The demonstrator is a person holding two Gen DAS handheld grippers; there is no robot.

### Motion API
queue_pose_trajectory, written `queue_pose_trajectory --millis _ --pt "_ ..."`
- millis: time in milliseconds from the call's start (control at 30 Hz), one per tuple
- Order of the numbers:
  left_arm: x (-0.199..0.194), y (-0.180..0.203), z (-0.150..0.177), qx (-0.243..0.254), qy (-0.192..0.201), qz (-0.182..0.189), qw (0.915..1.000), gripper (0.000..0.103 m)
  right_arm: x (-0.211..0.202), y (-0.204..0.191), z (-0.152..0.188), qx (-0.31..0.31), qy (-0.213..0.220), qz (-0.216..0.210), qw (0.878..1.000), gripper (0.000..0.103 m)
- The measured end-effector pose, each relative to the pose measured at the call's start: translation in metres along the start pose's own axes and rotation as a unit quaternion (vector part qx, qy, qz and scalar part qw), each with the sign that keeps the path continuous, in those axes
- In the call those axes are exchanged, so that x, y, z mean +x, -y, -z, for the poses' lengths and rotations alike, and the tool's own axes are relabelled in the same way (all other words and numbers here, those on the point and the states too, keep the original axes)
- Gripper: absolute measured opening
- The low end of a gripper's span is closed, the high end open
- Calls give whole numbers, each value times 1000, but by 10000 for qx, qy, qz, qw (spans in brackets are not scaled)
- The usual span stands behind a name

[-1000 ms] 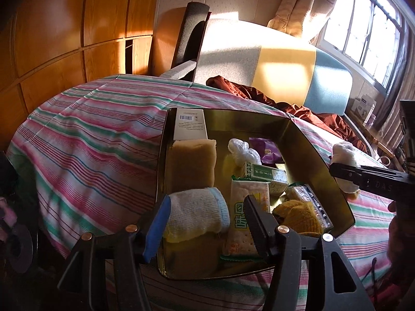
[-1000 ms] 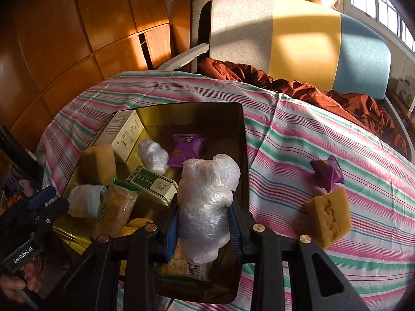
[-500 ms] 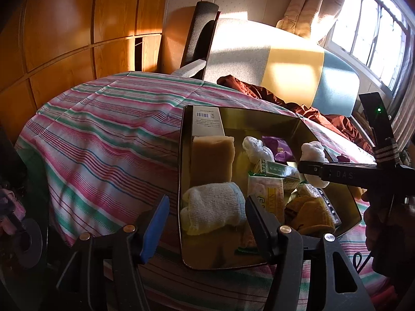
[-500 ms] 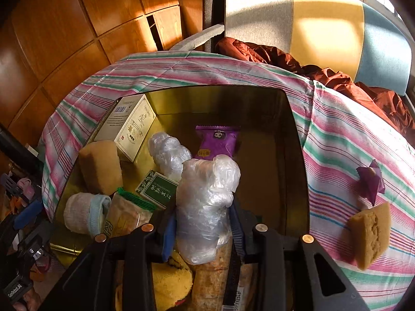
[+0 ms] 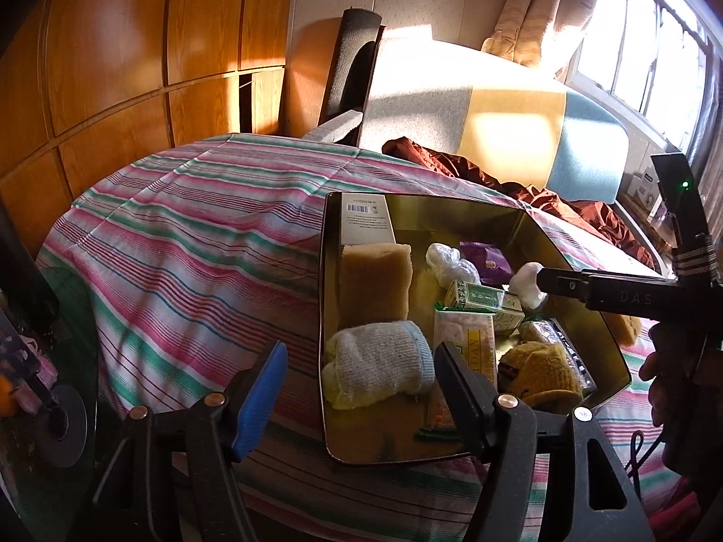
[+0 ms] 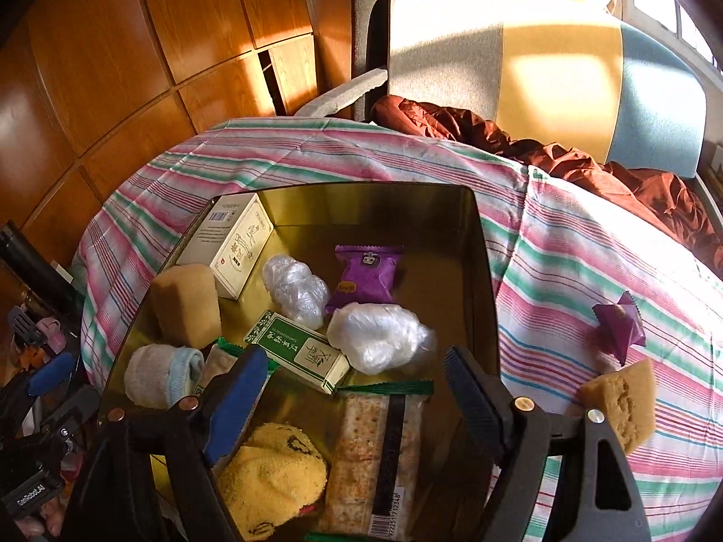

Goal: Organize objects
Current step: 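Move both tools back toward the yellow sponge and purple packet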

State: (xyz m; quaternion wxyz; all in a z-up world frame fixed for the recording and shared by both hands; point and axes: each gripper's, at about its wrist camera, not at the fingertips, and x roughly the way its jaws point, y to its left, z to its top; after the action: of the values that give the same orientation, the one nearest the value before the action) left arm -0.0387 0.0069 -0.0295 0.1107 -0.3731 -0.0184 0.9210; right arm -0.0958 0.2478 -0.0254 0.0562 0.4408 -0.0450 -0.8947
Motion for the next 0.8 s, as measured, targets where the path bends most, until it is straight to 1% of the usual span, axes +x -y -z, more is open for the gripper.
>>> queue_pose_trajectory --millis 200,300,500,667,733,800 --pt "-5 12 -1 158 46 60 9998 71 -34 32 1 159 256 254 9992 82" --pt "-7 20 -2 287 56 95 9995 72 -49 58 3 324 338 457 9979 82" --pt "-9 40 -6 522 60 176 9985 72 -76 124 12 685 413 1049 9913 82" --pt "-10 63 -13 804 100 315 9962 72 -89 189 28 1154 478 1651 9783 82" --pt "-10 78 -17 979 133 392 9943 72 -91 214 39 1454 500 1817 9713 82" --pt "-10 95 -19 1164 137 517 9918 72 -94 238 52 1837 551 1895 9630 82"
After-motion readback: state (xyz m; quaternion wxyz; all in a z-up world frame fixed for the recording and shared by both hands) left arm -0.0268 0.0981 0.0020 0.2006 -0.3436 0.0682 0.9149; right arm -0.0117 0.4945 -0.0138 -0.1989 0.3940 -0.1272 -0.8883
